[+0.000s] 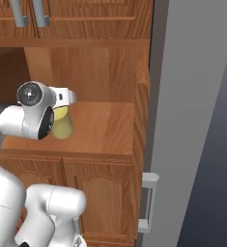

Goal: Pick the oil and vinegar bottle and oil and vinegar bottle from the counter and place them in the cabinet.

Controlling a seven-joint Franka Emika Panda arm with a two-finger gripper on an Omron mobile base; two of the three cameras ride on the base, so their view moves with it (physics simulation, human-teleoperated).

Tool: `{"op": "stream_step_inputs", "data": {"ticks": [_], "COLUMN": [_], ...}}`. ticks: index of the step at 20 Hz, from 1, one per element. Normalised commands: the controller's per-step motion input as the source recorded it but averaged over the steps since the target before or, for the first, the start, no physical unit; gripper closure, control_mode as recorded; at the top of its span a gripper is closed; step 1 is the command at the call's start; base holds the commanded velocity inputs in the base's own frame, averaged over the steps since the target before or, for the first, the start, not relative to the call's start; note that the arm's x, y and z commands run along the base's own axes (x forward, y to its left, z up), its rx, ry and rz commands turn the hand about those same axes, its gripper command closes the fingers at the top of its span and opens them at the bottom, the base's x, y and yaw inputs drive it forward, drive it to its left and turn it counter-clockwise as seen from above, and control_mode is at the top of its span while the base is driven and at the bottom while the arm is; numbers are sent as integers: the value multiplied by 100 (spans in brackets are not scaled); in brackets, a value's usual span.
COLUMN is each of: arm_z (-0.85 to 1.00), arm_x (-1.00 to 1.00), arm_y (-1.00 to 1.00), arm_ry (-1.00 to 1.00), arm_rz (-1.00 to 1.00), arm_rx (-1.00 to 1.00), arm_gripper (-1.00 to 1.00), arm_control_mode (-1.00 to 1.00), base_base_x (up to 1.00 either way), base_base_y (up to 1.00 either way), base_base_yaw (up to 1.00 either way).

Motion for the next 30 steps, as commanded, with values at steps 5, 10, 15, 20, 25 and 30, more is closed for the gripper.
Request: {"op": "stream_step_inputs", "data": {"ticks": [5, 10, 15, 20, 25, 30], "arm_z": [-12, -11, -11, -16, -1, -28], "arm_x": [38, 55, 58, 40, 0, 0], "arm_y": [0, 0, 2, 2, 0, 0], "arm_ry": [0, 0, 2, 4, 0, 3], "arm_rz": [0, 0, 0, 0, 0, 0], "arm_rx": [0, 0, 0, 0, 0, 0], "arm_gripper": [100, 100, 100, 100, 100, 100], "arm_control_mode": [-100, -100, -100, -100, -100, -100], "base_base_x": [0, 0, 0, 0, 0, 0], "base_base_y": [0, 0, 0, 0, 0, 0], "base_base_yaw": [0, 0, 0, 0, 0, 0]}}
